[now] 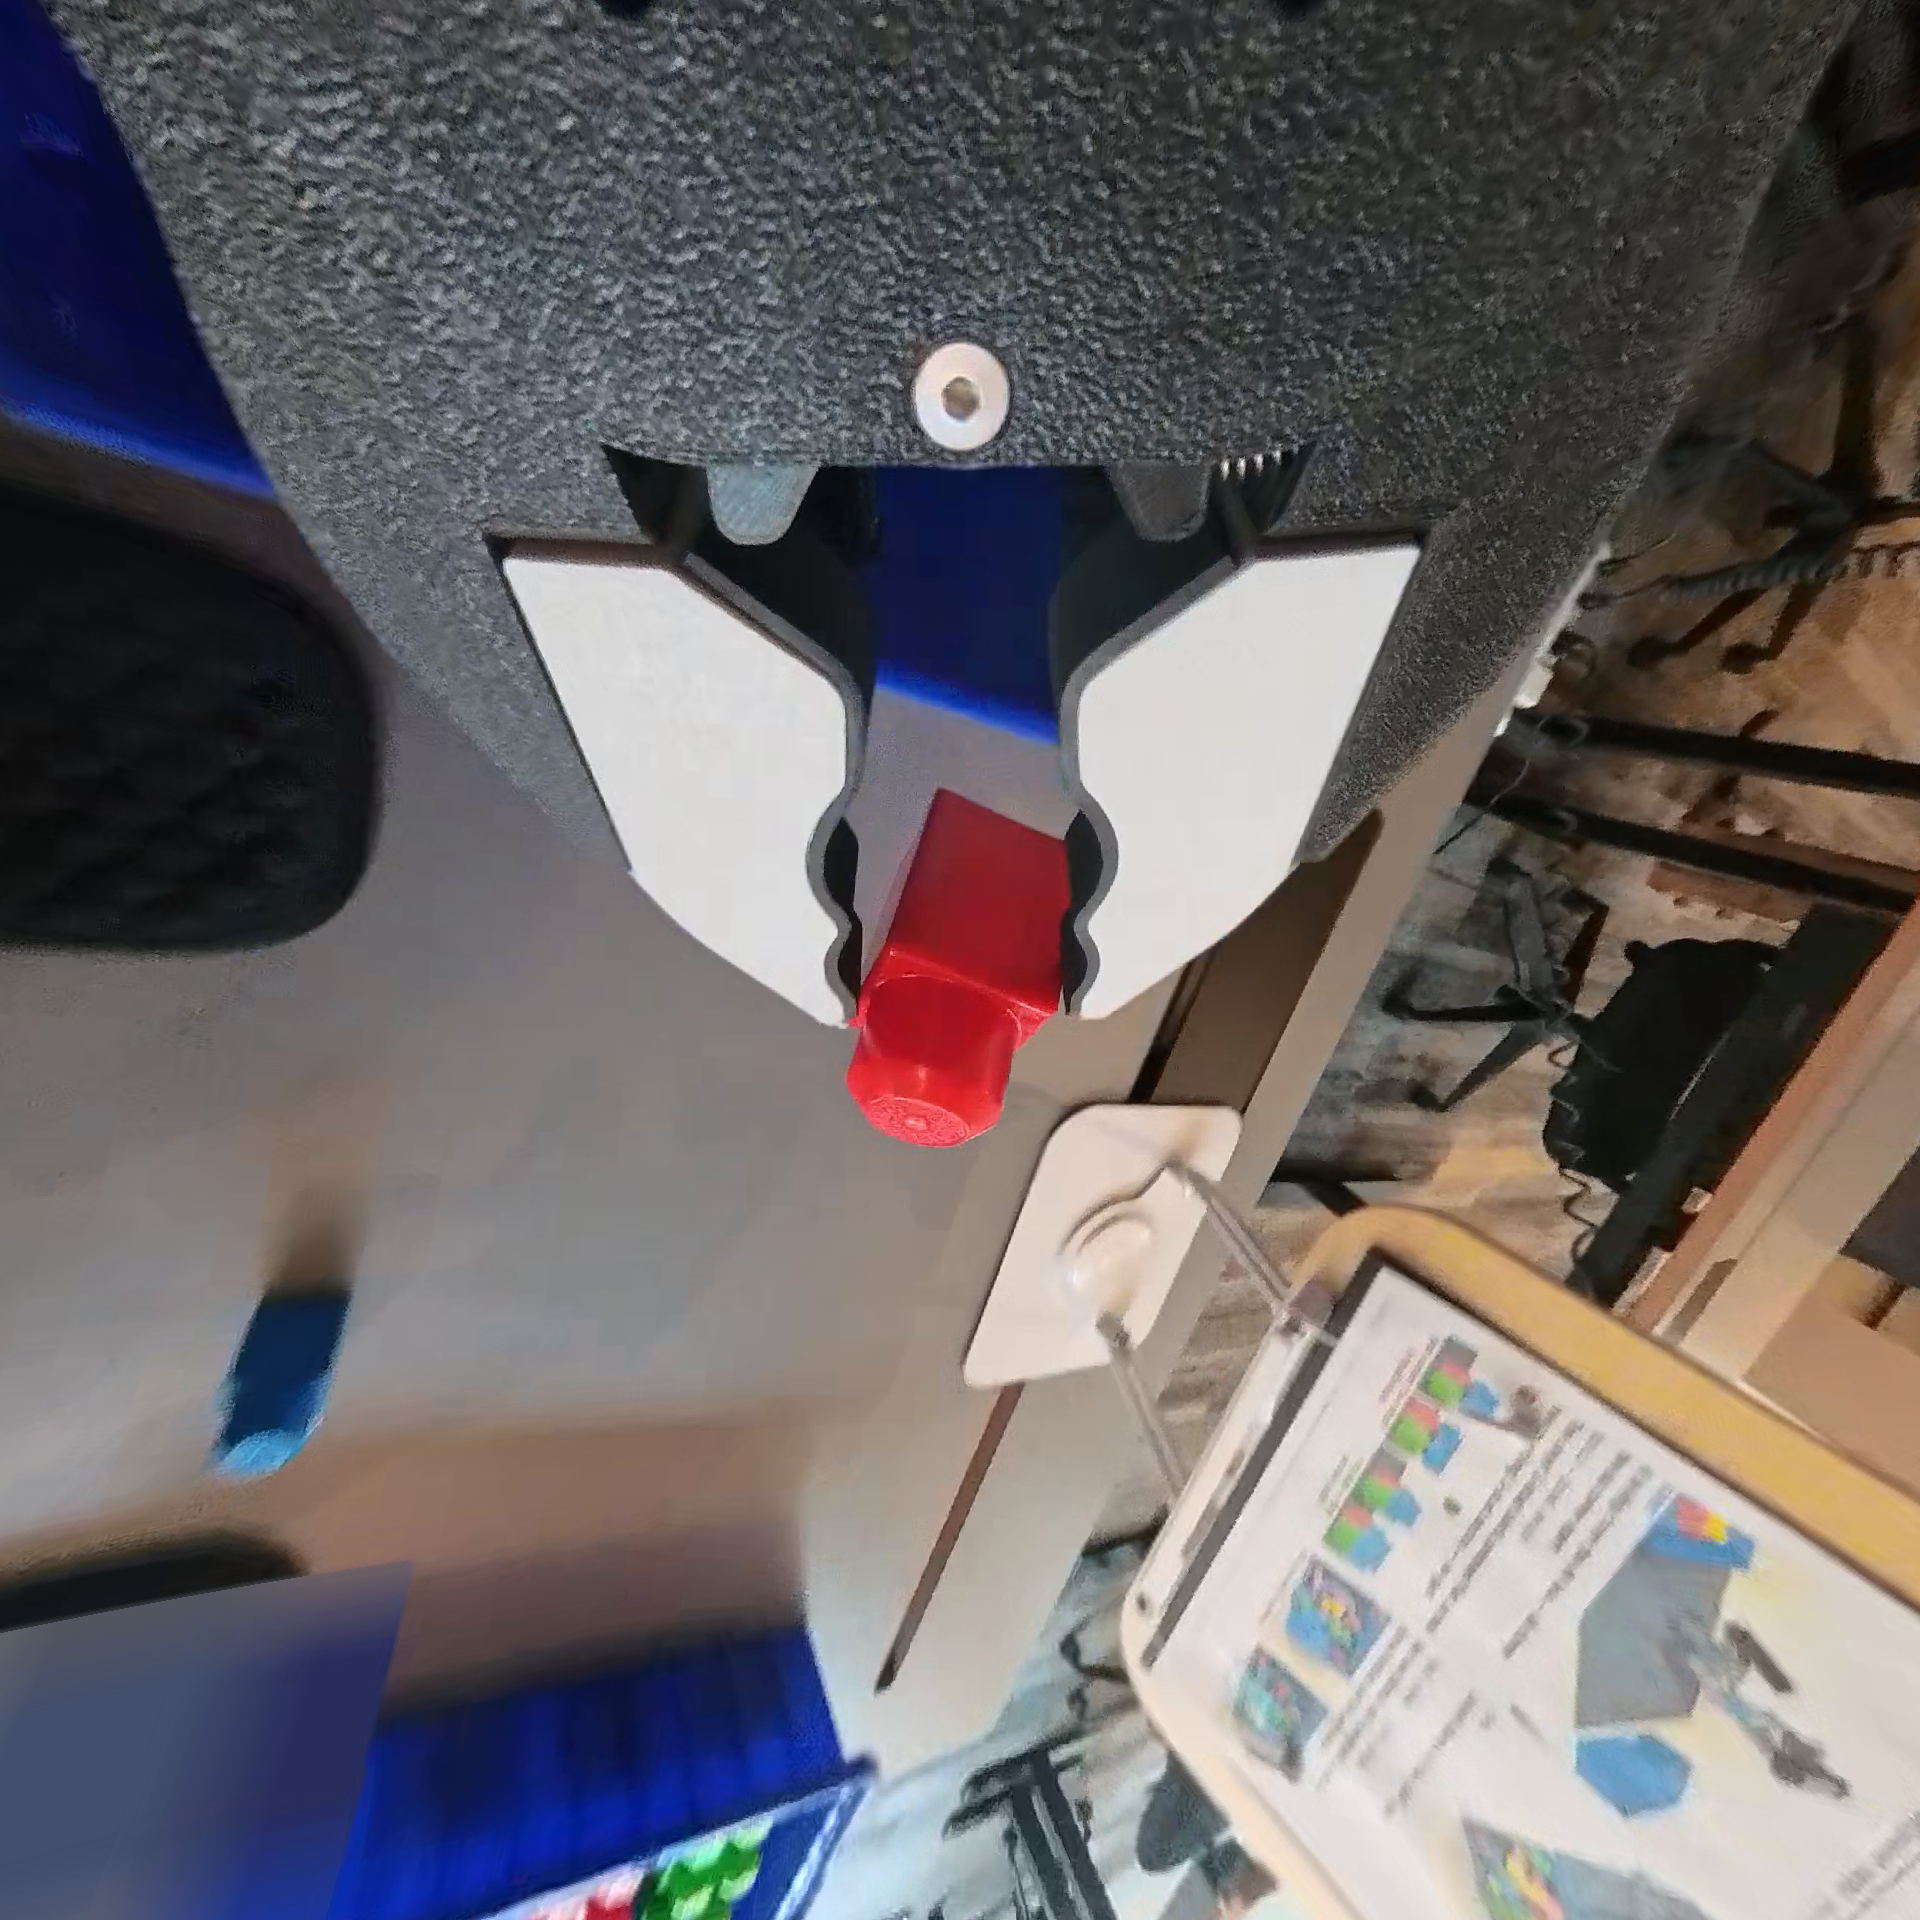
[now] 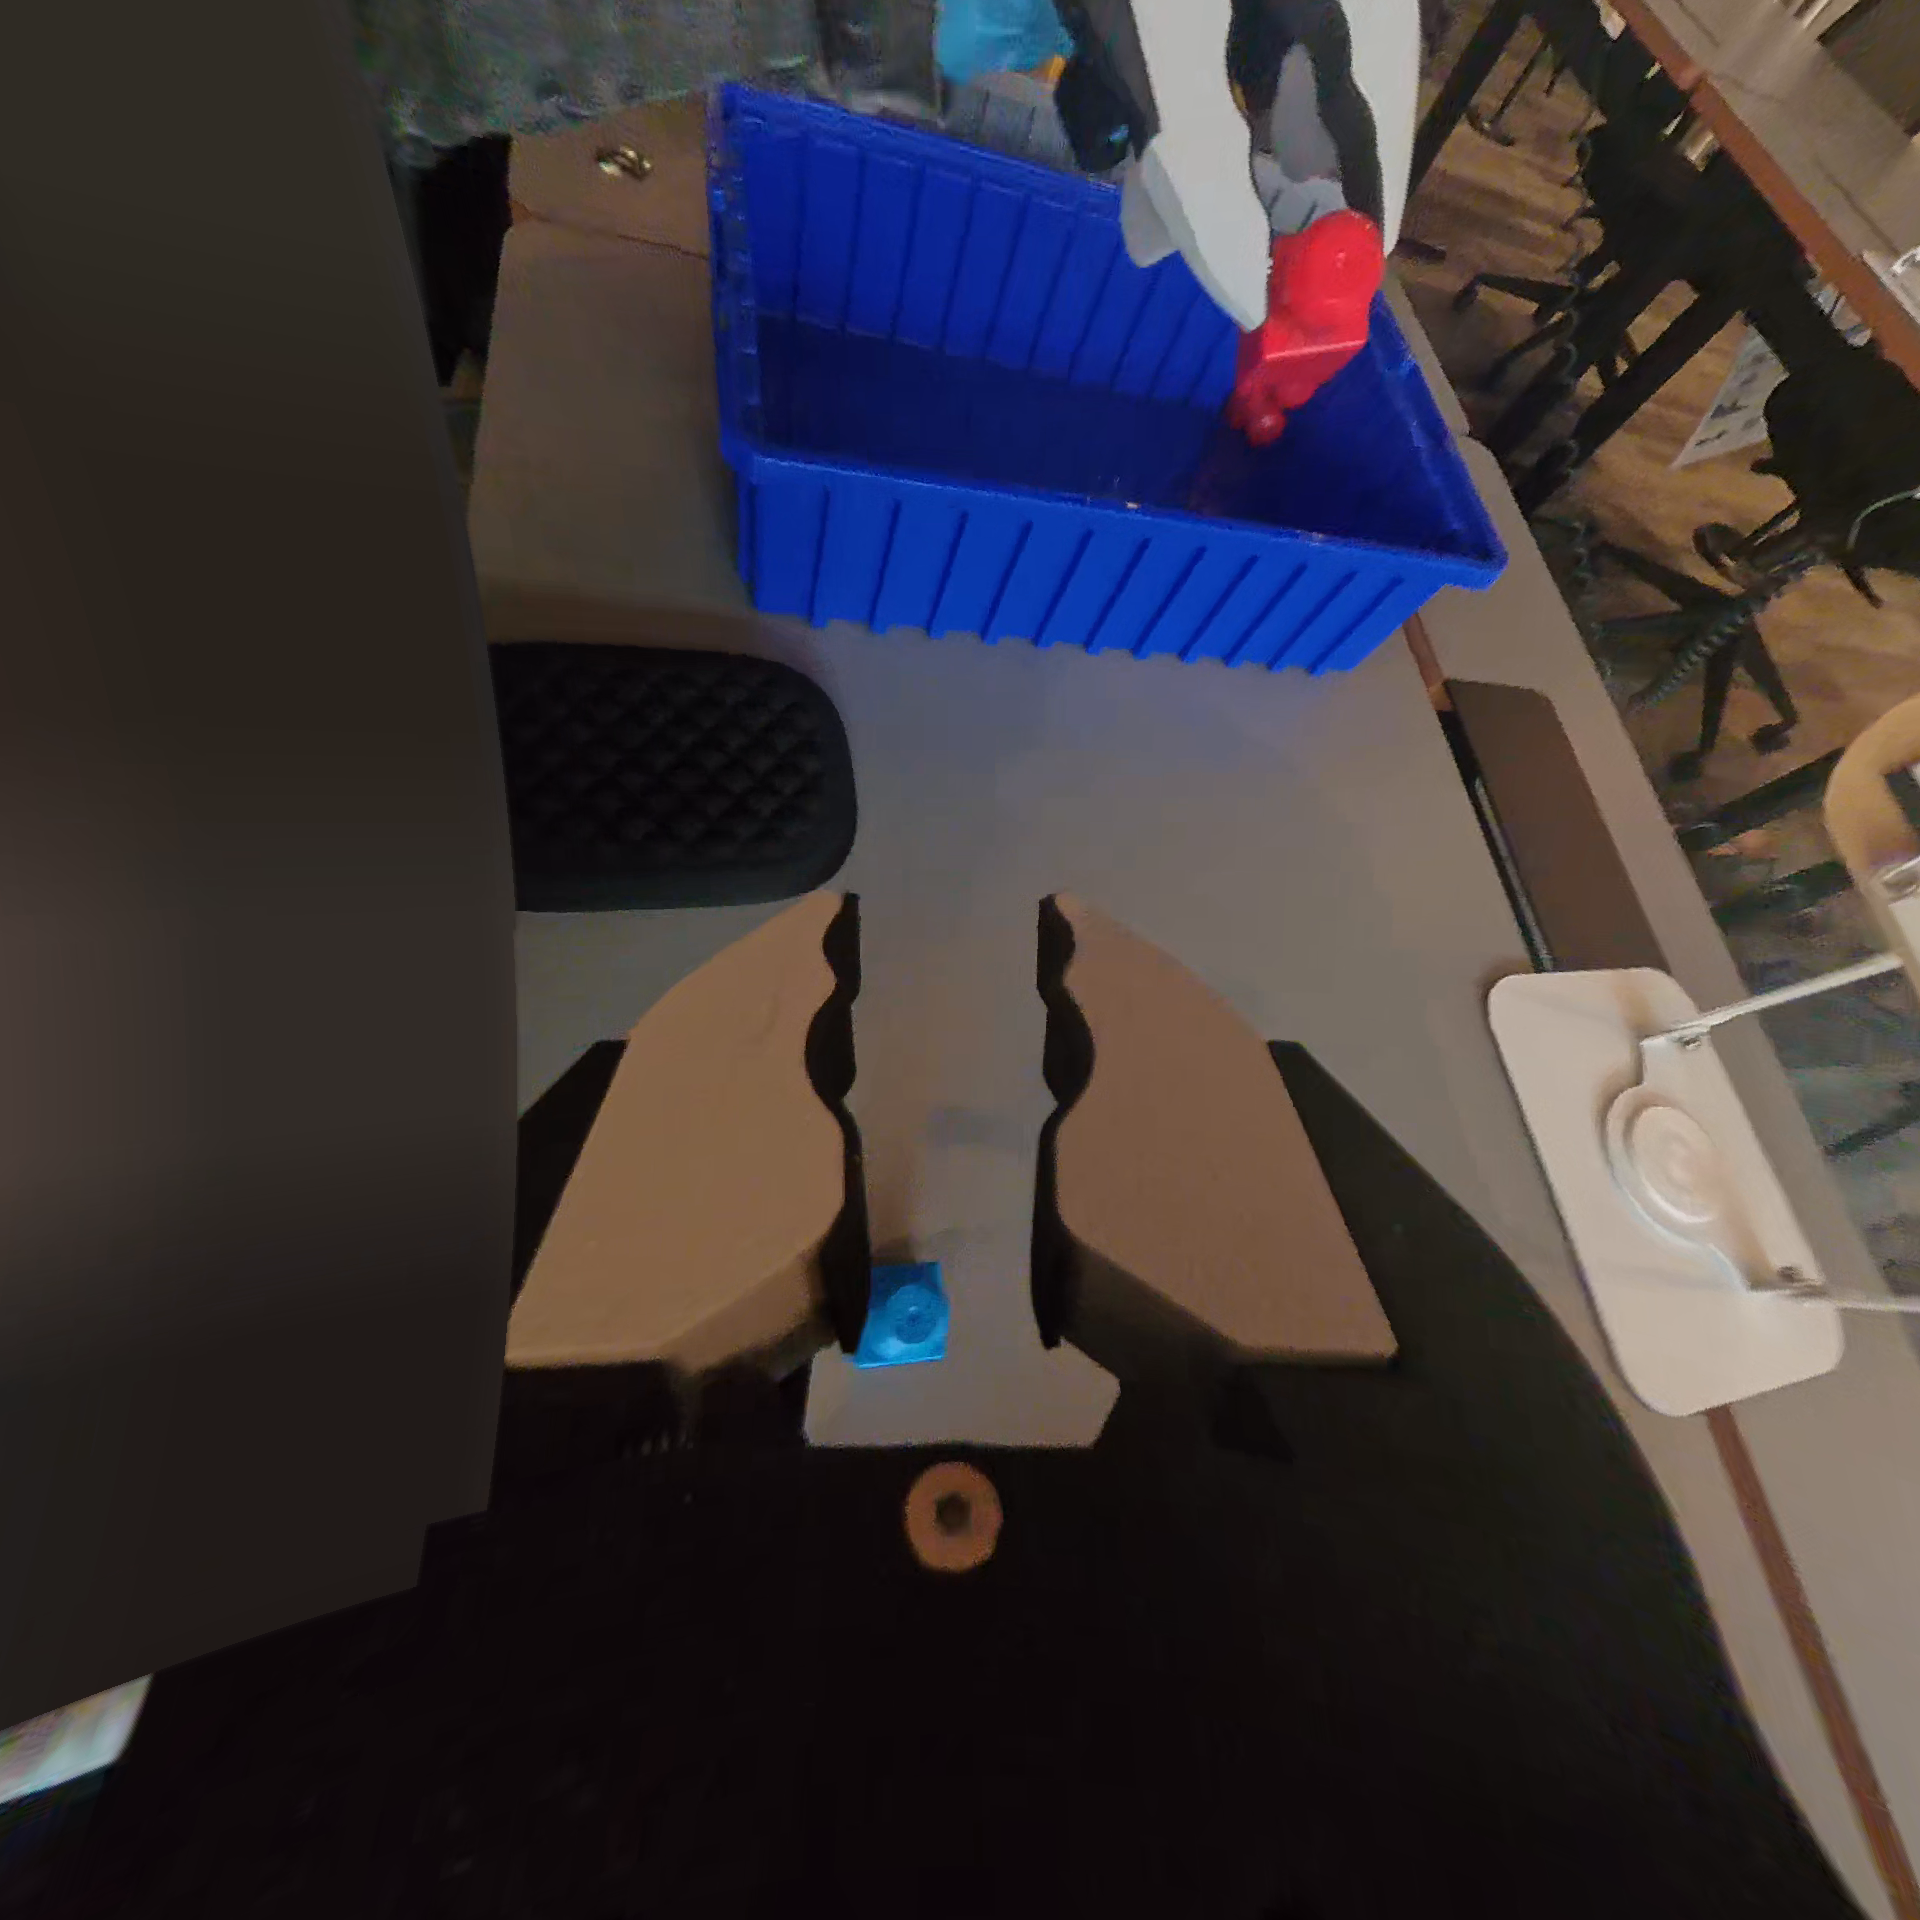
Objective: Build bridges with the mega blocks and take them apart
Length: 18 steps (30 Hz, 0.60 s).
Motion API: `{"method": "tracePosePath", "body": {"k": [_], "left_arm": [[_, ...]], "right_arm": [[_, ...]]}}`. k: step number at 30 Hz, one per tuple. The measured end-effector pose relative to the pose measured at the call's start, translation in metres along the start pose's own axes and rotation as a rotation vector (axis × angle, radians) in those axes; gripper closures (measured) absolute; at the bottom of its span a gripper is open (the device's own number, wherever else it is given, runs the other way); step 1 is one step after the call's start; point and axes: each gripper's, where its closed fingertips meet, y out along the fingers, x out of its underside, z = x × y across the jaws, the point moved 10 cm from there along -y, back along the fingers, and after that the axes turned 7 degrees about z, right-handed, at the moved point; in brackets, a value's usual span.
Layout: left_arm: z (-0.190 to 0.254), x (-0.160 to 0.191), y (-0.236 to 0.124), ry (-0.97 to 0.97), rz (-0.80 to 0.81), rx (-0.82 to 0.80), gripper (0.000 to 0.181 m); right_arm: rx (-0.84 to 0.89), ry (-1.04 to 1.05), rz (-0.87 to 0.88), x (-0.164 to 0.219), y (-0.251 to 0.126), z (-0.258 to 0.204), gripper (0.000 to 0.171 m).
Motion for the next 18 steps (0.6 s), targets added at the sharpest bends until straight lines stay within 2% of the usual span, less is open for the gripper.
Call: {"method": "tracePosePath", "body": {"k": [8, 18], "left_arm": [[0.083, -0.046, 0.023, -0.075, 0.101, 0.043, 0.145], [0.158, -0.069, 0.054, -0.169, 0.18, 0.149, 0.145]], "right_arm": [[-0.016, -0.135, -0.014, -0.018, 0.021, 0.001, 0.133], [-0.102, -0.194, 0.029, -0.019, 0.026, -0.018, 0.128]]}}
